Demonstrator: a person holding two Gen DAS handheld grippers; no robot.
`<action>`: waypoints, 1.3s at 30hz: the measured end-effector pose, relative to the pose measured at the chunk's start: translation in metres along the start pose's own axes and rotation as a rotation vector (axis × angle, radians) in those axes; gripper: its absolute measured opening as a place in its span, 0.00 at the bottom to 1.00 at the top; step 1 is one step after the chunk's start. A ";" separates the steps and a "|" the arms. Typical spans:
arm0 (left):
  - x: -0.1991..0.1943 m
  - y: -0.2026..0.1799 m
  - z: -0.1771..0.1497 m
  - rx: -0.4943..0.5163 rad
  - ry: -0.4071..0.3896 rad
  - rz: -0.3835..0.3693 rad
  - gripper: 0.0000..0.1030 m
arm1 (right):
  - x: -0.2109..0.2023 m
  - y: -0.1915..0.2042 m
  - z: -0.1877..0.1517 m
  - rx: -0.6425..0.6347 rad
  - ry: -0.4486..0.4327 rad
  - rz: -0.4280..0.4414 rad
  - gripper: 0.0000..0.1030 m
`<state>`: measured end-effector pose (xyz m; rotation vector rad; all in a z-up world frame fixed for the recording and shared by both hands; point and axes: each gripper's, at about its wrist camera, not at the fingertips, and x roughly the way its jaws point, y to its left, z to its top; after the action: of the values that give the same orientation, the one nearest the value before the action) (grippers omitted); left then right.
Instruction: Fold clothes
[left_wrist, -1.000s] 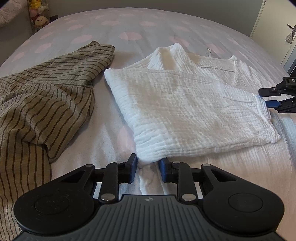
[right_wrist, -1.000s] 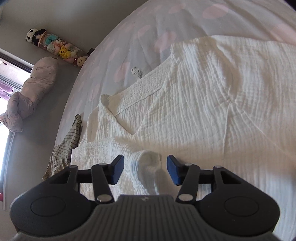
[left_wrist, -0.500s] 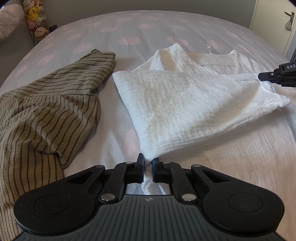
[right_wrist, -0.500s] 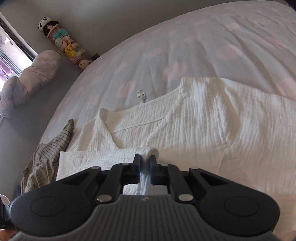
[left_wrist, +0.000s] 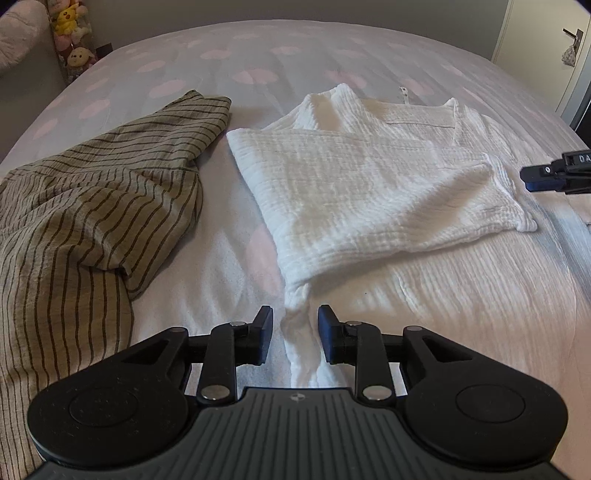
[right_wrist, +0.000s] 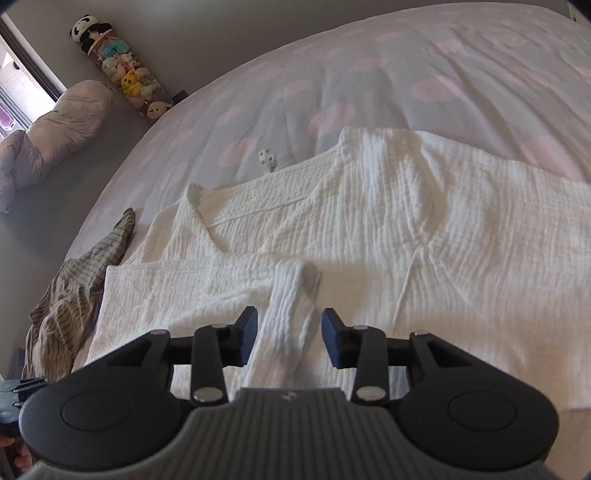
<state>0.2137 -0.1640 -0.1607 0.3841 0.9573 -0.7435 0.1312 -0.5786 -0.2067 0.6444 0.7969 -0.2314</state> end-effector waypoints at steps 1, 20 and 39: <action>0.000 0.000 0.000 -0.009 0.000 0.002 0.24 | -0.003 0.002 -0.007 0.000 0.015 0.000 0.41; 0.009 0.004 0.003 -0.103 0.006 0.060 0.14 | -0.019 -0.023 -0.040 0.073 0.025 -0.091 0.05; -0.044 -0.005 -0.018 -0.090 -0.082 0.033 0.34 | -0.212 -0.162 0.085 0.165 -0.028 -0.734 0.54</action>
<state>0.1835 -0.1395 -0.1334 0.2882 0.9020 -0.6793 -0.0331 -0.7671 -0.0806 0.4770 0.9707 -0.9795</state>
